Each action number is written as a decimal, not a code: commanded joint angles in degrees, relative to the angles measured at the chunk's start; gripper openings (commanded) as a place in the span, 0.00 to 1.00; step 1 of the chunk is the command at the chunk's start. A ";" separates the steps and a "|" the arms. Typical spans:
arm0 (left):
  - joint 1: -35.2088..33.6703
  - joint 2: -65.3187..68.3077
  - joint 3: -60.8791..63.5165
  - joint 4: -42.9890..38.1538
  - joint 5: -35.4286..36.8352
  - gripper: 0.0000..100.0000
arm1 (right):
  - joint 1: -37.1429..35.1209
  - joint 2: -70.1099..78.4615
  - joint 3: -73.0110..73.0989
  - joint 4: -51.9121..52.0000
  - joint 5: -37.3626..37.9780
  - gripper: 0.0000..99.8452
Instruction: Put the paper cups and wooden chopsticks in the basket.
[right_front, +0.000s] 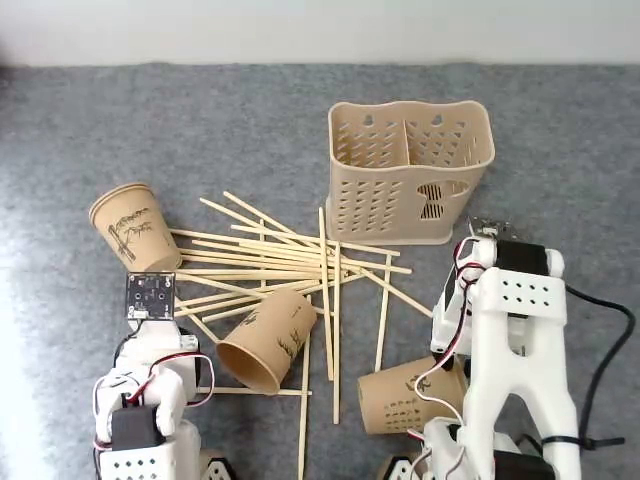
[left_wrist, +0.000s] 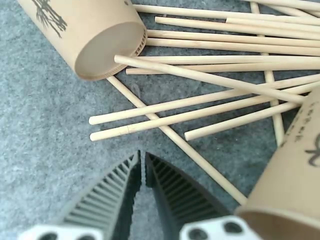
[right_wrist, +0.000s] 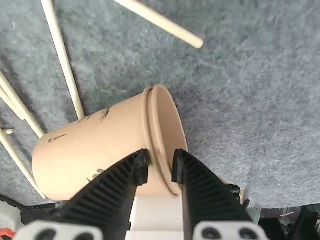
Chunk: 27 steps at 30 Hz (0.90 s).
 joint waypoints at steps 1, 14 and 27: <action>0.09 -0.62 -0.31 0.09 0.62 0.01 | 0.04 0.40 0.70 -0.48 -0.09 0.10; 0.09 -0.62 -0.31 0.09 0.62 0.01 | 0.04 -0.13 0.62 -0.22 -0.09 0.00; 0.09 -0.62 -0.31 0.09 0.62 0.01 | 4.88 -0.22 -20.13 4.97 -0.09 0.01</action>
